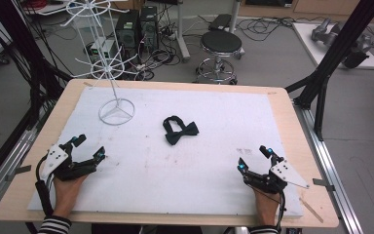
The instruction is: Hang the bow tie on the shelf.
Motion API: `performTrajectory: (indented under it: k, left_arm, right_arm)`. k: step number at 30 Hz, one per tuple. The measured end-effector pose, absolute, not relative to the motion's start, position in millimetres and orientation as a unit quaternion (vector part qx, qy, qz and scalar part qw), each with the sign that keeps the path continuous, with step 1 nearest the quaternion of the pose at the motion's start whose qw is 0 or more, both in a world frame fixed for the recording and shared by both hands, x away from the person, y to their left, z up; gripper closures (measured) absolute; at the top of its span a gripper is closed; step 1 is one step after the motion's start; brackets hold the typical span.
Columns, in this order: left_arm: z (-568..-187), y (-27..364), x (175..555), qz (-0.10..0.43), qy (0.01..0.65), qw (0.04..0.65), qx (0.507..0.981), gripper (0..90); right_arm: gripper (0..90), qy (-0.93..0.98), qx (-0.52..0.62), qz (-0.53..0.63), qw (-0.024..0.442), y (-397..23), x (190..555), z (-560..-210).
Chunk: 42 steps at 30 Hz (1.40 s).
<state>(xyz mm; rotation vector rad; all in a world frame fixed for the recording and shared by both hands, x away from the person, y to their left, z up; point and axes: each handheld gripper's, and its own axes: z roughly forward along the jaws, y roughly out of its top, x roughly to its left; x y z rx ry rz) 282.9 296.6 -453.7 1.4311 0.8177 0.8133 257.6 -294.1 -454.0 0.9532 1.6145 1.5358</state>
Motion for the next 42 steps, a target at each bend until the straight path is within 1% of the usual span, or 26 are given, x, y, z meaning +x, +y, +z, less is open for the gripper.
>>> performTrajectory:
  k: [29, 32, 40, 42]
  left_arm:
    - [-453.8, 296.0, 282.1, 0.358, 0.351, 0.605, 0.620, 15.0]
    - [-453.8, 295.9, 282.0, 0.357, 0.351, 0.604, 0.620, 15.0]
    - [-453.8, 295.9, 282.3, 0.356, 0.352, 0.605, 0.620, 15.0]
    - [-453.8, 295.9, 282.3, 0.356, 0.352, 0.604, 0.620, 15.0]
  right_arm:
    - [11.0, 0.623, 0.384, 0.585, 0.350, -293.9, 260.4, -452.7]
    - [11.0, 0.632, 0.392, 0.577, 0.338, -292.9, 262.8, -450.9]
    - [11.0, 0.645, 0.387, 0.569, 0.332, -288.1, 267.0, -434.1]
    - [11.0, 0.652, 0.382, 0.567, 0.328, -284.6, 270.8, -423.4]
